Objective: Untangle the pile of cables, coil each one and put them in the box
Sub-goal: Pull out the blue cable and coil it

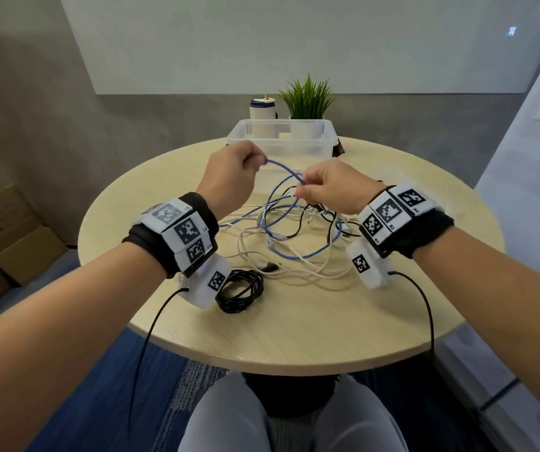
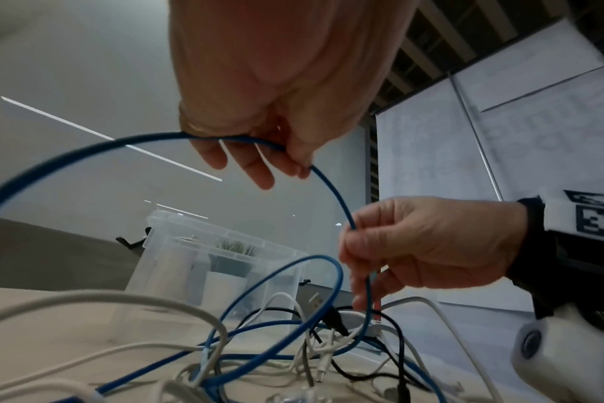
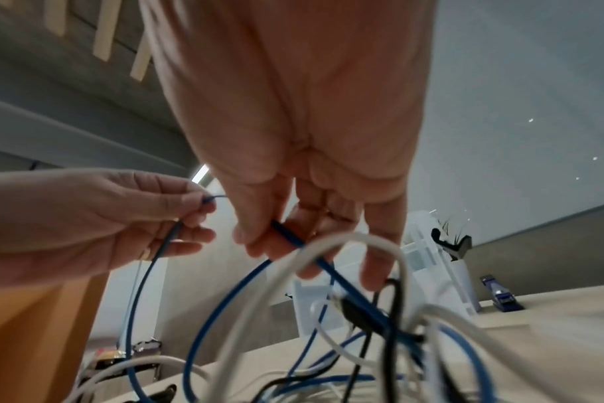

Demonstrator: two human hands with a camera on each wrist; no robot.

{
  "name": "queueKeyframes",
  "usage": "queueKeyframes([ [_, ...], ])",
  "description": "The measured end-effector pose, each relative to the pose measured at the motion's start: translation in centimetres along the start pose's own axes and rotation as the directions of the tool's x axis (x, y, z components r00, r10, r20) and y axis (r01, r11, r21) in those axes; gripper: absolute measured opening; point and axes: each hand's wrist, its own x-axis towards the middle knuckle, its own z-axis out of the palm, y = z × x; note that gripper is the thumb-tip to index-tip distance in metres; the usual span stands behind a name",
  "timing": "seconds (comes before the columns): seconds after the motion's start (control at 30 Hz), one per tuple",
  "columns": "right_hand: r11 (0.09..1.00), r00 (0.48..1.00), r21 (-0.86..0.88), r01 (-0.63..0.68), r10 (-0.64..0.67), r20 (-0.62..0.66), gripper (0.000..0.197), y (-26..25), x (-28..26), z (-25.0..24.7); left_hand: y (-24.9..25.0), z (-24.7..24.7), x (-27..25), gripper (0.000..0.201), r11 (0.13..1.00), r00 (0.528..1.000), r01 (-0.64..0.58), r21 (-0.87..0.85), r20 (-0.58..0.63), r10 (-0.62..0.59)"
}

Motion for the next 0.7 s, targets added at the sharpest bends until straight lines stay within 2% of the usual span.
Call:
queueKeyframes([
  [0.07, 0.991, 0.998, -0.119, -0.067, 0.069, 0.012, 0.012, 0.7, 0.1, -0.1, -0.1, -0.2, 0.1, 0.016, 0.988, 0.994, 0.057, -0.146, -0.081, -0.069],
  [0.17, 0.973, 0.991, -0.188, -0.136, 0.136, -0.011, 0.015, 1.8, 0.1, -0.3, -0.2, -0.4, -0.1, 0.019, 0.939, 0.969, 0.091, -0.331, -0.187, -0.16],
  [0.23, 0.964, 0.988, -0.215, -0.154, 0.154, -0.016, 0.016, 2.1, 0.0, -0.3, -0.3, -0.5, -0.3, 0.022, 0.886, 0.948, 0.113, -0.451, -0.219, -0.232],
  [0.3, 0.972, 0.989, -0.184, -0.145, 0.139, -0.045, 0.014, 2.4, 0.1, -0.3, -0.7, -0.4, -0.5, 0.023, 0.864, 0.931, 0.167, -0.475, -0.213, -0.297],
  [0.37, 0.994, 0.989, -0.022, -0.102, 0.099, -0.111, 0.017, 2.5, 0.5, -0.3, -1.1, -0.6, -0.6, 0.023, 0.902, 0.938, 0.263, -0.343, -0.129, -0.323],
  [0.43, 0.982, 0.977, 0.177, -0.072, 0.105, -0.187, 0.02, 2.6, 1.1, -0.4, -1.2, -0.9, -0.8, 0.023, 0.941, 0.945, 0.327, -0.082, 0.051, -0.324],
  [0.5, 0.957, 0.963, 0.285, -0.053, 0.125, -0.24, 0.017, 2.7, 1.6, -0.5, -1.3, -1.0, -0.9, 0.025, 0.947, 0.931, 0.291, 0.135, 0.188, -0.313],
  [0.57, 0.952, 0.953, 0.302, -0.051, 0.137, -0.271, 0.02, 2.8, 2.1, -0.4, -1.3, -0.8, -0.6, 0.027, 0.945, 0.932, 0.264, 0.193, 0.2, -0.302],
  [0.7, 0.982, 0.96, 0.178, -0.067, 0.112, -0.257, 0.025, 3.2, 3.4, -0.2, -1.3, -0.5, 1.1, 0.037, 0.952, 0.957, 0.211, 0.222, 0.153, -0.248],
])
